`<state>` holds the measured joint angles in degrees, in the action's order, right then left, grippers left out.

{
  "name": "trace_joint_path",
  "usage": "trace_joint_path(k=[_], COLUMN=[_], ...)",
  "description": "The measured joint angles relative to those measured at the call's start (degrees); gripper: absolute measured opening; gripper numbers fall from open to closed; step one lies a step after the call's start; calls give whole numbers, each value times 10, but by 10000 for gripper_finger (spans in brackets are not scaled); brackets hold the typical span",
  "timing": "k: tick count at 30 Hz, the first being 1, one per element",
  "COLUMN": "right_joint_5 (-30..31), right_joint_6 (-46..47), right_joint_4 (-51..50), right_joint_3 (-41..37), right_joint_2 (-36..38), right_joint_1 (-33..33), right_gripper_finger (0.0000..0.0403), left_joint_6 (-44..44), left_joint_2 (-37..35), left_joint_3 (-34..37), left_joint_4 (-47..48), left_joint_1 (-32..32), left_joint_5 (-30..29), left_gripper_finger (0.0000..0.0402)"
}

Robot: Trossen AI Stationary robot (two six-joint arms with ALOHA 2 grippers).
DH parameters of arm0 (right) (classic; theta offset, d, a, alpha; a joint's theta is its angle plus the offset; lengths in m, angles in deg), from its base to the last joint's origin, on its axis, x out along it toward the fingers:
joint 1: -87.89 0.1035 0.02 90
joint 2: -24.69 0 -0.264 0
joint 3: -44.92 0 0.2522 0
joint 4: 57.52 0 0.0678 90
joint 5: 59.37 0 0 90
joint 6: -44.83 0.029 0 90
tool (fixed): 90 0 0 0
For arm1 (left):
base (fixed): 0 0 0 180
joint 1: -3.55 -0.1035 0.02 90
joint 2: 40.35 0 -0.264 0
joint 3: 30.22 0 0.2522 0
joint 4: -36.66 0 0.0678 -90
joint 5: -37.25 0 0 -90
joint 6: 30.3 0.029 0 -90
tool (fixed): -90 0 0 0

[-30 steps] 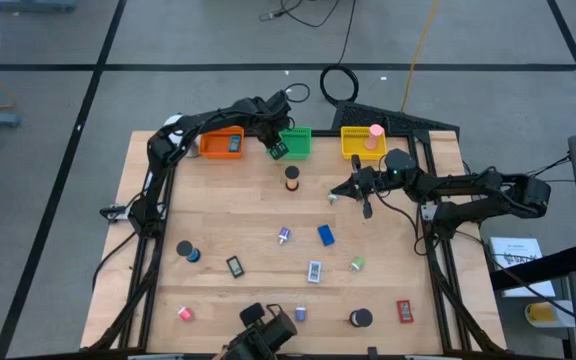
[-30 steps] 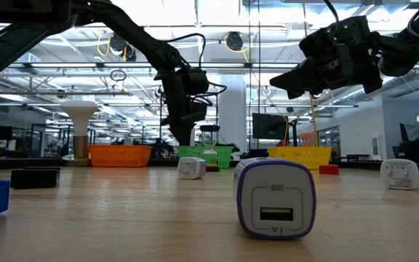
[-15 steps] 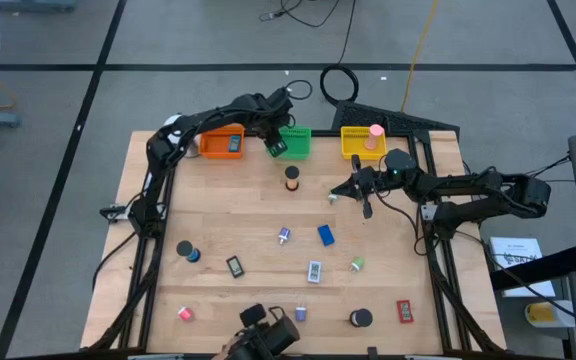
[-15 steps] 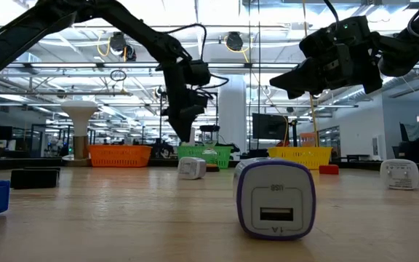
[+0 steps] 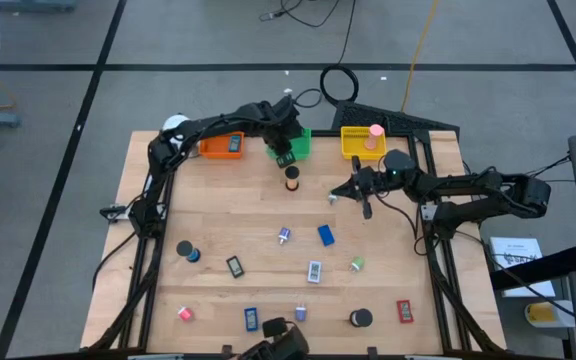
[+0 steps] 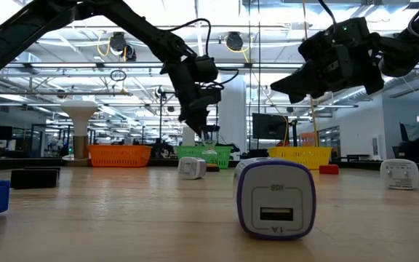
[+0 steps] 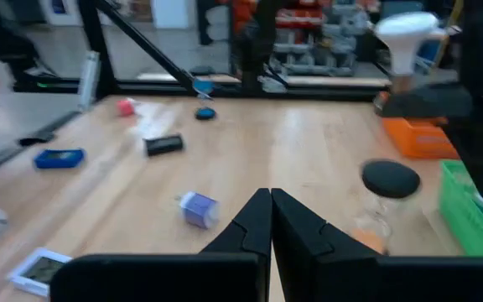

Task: Pick & Place Office items
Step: Adjust the green basket

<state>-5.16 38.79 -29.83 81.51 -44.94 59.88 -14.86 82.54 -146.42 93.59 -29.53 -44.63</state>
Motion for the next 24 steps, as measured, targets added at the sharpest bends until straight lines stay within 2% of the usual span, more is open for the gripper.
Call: trace_joint_path(k=[5, 10, 24], right_joint_5=[28, 27, 27], right_joint_6=[-6, -7, -7], right_joint_4=[-11, -11, -10], right_joint_3=[0, 0, 0], right_joint_2=[0, 0, 0], right_joint_1=[0, 0, 0], right_gripper_finger=[0, 0, 0], left_joint_6=[12, 23, 29], left_joint_2=[0, 0, 12], left_joint_3=[0, 0, 3], left_joint_4=[-3, 19, 28], left_joint_1=[0, -1, 1], left_joint_5=[0, 23, 20], left_gripper_finger=[3, 7, 6])
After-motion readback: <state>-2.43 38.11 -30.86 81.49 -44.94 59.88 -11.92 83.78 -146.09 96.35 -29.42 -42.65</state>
